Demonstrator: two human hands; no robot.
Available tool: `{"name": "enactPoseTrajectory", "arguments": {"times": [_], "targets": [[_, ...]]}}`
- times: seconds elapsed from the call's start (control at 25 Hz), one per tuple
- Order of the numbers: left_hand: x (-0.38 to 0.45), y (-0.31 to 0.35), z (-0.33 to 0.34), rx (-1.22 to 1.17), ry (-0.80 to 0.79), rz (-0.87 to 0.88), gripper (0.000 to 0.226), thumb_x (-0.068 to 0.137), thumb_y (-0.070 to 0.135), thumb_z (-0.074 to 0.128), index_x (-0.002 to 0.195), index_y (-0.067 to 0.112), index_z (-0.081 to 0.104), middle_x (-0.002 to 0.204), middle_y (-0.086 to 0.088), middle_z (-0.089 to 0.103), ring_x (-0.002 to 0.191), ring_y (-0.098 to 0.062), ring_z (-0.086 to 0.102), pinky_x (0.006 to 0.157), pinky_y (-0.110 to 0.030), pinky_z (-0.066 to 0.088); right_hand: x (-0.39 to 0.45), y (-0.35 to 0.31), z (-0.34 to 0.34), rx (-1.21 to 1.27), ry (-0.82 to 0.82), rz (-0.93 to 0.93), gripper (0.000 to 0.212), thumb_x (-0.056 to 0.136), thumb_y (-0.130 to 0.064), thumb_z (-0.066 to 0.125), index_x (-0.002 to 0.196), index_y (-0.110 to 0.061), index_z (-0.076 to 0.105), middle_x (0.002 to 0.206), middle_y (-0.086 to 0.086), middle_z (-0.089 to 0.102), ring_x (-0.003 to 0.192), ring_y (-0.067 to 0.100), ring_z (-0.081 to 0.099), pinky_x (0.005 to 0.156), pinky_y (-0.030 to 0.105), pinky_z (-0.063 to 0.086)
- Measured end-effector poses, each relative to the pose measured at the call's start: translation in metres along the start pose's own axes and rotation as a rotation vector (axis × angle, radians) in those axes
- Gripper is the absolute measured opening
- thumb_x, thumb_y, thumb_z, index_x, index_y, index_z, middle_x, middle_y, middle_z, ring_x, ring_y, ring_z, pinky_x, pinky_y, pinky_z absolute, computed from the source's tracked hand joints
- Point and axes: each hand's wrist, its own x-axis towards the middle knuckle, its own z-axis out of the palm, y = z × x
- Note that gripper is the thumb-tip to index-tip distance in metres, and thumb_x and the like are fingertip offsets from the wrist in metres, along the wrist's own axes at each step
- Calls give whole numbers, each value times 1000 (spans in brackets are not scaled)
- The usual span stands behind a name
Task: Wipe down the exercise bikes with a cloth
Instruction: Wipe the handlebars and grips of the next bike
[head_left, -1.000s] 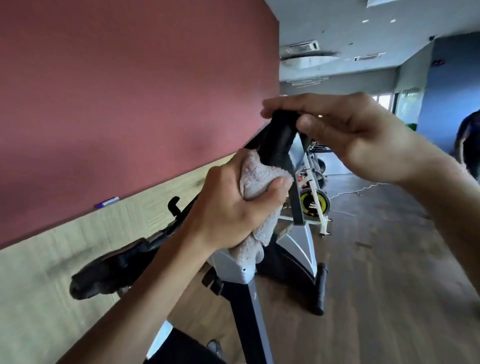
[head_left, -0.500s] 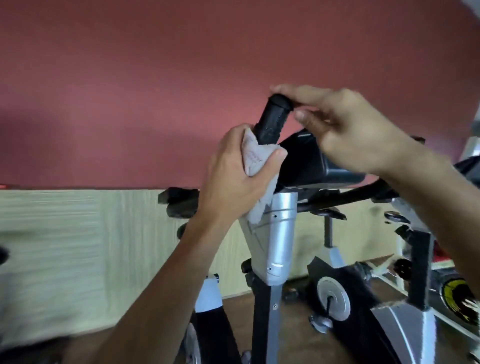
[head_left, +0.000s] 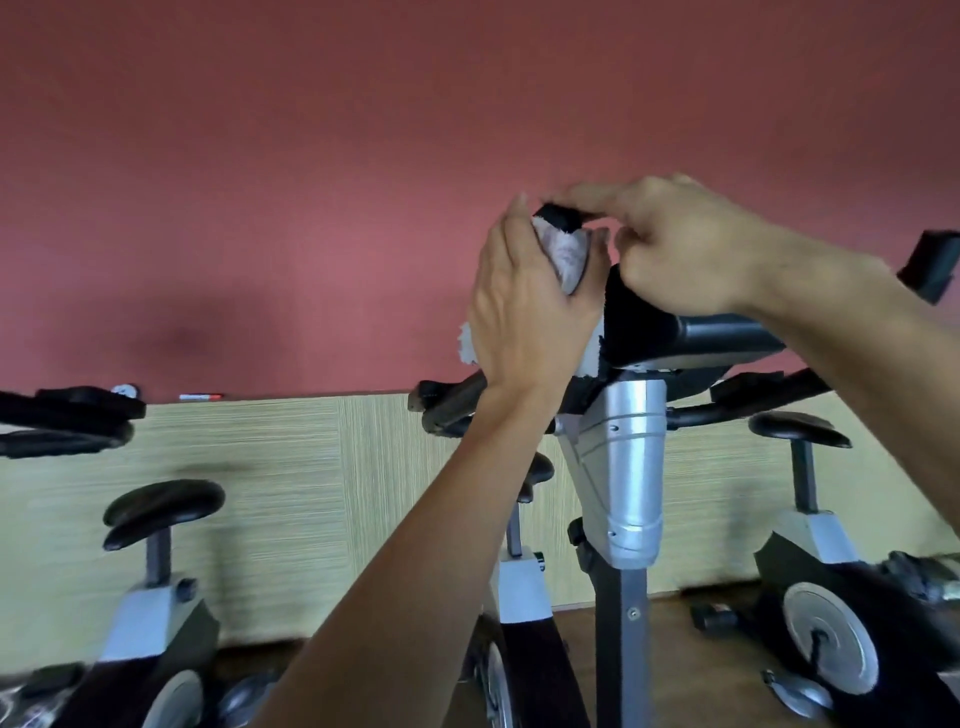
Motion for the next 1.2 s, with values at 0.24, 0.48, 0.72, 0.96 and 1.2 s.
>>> {"name": "enactPoseTrajectory", "arguments": {"times": [0.24, 0.48, 0.72, 0.96, 1.2], "targets": [[-30, -14, 0, 123, 20, 39, 93, 94, 53, 64, 157, -2, 23, 152, -22, 46, 136, -33, 50, 101, -39, 49, -4, 11, 13, 20, 42, 23, 79, 88, 8, 38, 155, -34, 38, 153, -4, 50, 94, 18, 61, 76, 6, 32], [-1, 1, 11, 212, 87, 100, 100, 89, 53, 50, 157, -10, 11, 163, -27, 26, 148, -34, 35, 117, -34, 36, 0, 20, 21, 133, 112, -45, 72, 90, 7, 38, 154, -28, 43, 151, -7, 51, 129, -4, 52, 98, 9, 36], [-28, -21, 14, 278, 98, 121, 102, 90, 47, 72, 157, -7, 17, 162, -23, 31, 149, -32, 34, 120, -34, 34, -4, 20, 24, 189, 76, -26, 81, 86, 9, 40, 156, -32, 37, 160, -9, 38, 77, -24, 48, 67, -6, 32], [0, 3, 13, 248, 126, 145, 92, 92, 45, 51, 159, -5, 11, 162, -22, 31, 150, -31, 33, 117, -37, 37, -2, 24, 27, 115, 182, -97, 74, 84, 3, 36, 150, -29, 47, 144, -2, 59, 137, 19, 48, 109, 25, 38], [-38, -19, 16, 303, 163, 101, 99, 89, 53, 62, 157, -5, 20, 160, -20, 35, 147, -30, 38, 117, -34, 38, -1, 25, 33, 44, 135, -79, 81, 83, 2, 41, 156, -32, 37, 158, -5, 43, 139, 28, 43, 117, 34, 32]]}}
